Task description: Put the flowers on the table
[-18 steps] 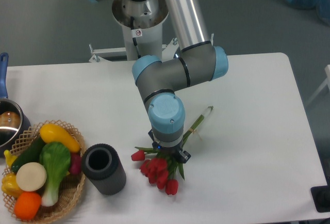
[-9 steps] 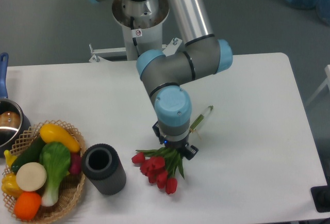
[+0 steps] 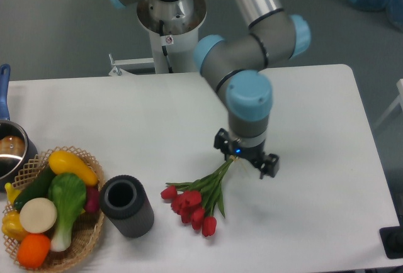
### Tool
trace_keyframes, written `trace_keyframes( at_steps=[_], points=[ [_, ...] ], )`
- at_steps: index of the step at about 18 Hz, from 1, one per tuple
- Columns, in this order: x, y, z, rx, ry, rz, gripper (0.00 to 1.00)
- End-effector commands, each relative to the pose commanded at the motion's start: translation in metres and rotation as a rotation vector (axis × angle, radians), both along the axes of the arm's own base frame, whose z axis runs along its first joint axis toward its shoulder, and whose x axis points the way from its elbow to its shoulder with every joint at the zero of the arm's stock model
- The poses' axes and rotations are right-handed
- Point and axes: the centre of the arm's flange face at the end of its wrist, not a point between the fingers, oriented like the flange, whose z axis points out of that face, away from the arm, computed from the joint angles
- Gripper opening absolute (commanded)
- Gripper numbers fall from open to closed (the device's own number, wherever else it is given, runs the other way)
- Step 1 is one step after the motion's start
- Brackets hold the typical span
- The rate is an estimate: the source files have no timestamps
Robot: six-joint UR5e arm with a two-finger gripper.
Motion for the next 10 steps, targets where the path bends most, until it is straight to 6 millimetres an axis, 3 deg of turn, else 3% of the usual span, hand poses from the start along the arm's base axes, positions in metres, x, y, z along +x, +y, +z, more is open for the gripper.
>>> trace_keyframes(
  at_steps=[3, 10],
  points=[
    [-0.0052, -0.0021, 0.0147, 0.002, 0.022, -0.016, 1.00],
    [-0.0047, -0.0027, 0.0113, -0.010, 0.026, -0.017, 1.00]
  ],
)
